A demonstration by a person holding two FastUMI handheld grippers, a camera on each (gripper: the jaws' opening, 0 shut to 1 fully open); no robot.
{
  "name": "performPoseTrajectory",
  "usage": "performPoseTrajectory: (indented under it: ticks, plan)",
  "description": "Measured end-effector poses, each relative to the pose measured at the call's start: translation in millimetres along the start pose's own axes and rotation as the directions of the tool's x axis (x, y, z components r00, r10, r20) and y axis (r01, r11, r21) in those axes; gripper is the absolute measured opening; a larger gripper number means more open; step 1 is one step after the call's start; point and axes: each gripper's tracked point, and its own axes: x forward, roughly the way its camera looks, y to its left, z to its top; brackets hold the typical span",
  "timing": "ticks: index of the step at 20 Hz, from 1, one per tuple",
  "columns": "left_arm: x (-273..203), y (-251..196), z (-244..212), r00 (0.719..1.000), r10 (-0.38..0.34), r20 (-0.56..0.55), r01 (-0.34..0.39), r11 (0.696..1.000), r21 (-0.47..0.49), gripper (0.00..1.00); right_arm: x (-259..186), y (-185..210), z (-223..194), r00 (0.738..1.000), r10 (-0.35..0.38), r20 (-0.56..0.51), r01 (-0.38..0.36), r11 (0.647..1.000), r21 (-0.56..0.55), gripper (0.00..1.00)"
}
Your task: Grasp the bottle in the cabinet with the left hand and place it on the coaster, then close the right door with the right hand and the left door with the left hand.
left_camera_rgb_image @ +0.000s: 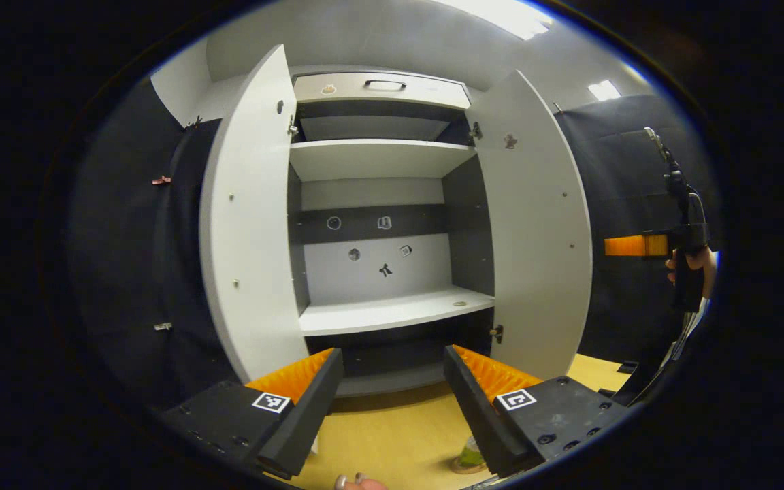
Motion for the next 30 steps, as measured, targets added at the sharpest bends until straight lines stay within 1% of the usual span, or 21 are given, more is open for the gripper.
performPoseTrajectory:
  ticks: [2, 4, 5, 7, 8, 9, 13, 15, 17, 19, 22, 25, 28, 30]
  plan:
    - [-15.2, 30.0, 0.7, 0.999, 0.038, -0.004, -0.038, 0.999, 0.001, 0.94, 9.5, -8.5, 0.1, 1.000, -0.014, 0.005, 0.014, 1.000, -0.004, 0.97]
    - [-26.9, 59.5, -5.1, 0.996, 0.086, -0.030, -0.086, 0.996, -0.012, 0.94, 21.3, -9.6, -3.7, 1.000, -0.011, -0.011, 0.011, 1.000, -0.012, 0.97]
    - [-30.5, 73.6, -7.9, 0.993, 0.113, -0.042, -0.114, 0.993, -0.018, 0.94, 24.3, -8.4, -4.6, 1.000, -0.002, -0.017, 0.002, 1.000, -0.011, 0.98]
    - [-39.2, 101.2, -6.5, 0.984, 0.174, -0.047, -0.175, 0.984, -0.023, 0.94, 35.1, -11.5, -5.6, 1.000, -0.008, -0.017, 0.008, 1.000, -0.026, 0.98]
    - [-42.0, 112.4, -7.3, 0.976, 0.209, -0.054, -0.211, 0.977, -0.028, 0.94, 38.7, -11.3, -6.1, 1.000, 0.001, -0.025, -0.001, 1.000, -0.029, 0.96]
    - [-44.1, 121.3, -8.7, 0.972, 0.227, -0.059, -0.230, 0.973, -0.035, 0.94, 39.3, -7.5, -4.8, 0.999, 0.023, -0.028, -0.024, 0.999, -0.024, 0.98]
    - [-40.0, 133.3, -13.7, 0.951, 0.300, -0.072, -0.304, 0.952, -0.045, 0.96, 40.6, 15.1, -9.1, 0.993, 0.110, -0.049, -0.112, 0.993, -0.034, 0.98]
    - [-34.0, 132.1, -16.4, 0.948, 0.309, -0.077, -0.315, 0.946, -0.076, 0.96, 41.2, 31.6, -11.7, 0.986, 0.160, -0.056, -0.161, 0.987, -0.022, 0.98]
    - [-28.9, 131.5, -16.9, 0.947, 0.311, -0.084, -0.319, 0.942, -0.101, 0.96, 45.3, 54.3, -17.6, 0.974, 0.218, -0.066, -0.219, 0.976, -0.009, 0.98]
    - [-30.8, 138.9, -15.3, 0.940, 0.332, -0.082, -0.338, 0.937, -0.090, 0.96, 49.3, 76.7, -21.0, 0.959, 0.275, -0.070, -0.276, 0.961, -0.010, 0.98]
    - [-35.9, 149.5, -14.5, 0.925, 0.369, -0.091, -0.375, 0.925, -0.065, 0.96, 60.1, 100.4, -26.3, 0.938, 0.337, -0.075, -0.338, 0.941, 0.007, 0.98]
    - [-46.8, 159.6, -13.0, 0.908, 0.408, -0.099, -0.415, 0.907, -0.069, 0.96, 72.2, 129.3, -32.7, 0.912, 0.399, -0.090, -0.397, 0.917, 0.044, 0.98]
    - [-58.8, 169.0, -12.9, 0.889, 0.446, -0.103, -0.454, 0.888, -0.068, 0.96, 85.5, 169.3, -35.8, 0.872, 0.481, -0.086, -0.479, 0.877, 0.051, 0.98]
    - [-69.3, 175.5, -12.7, 0.871, 0.478, -0.110, -0.485, 0.873, -0.049, 0.96, 97.9, 190.6, -39.5, 0.851, 0.517, -0.086, -0.514, 0.856, 0.057, 0.98]
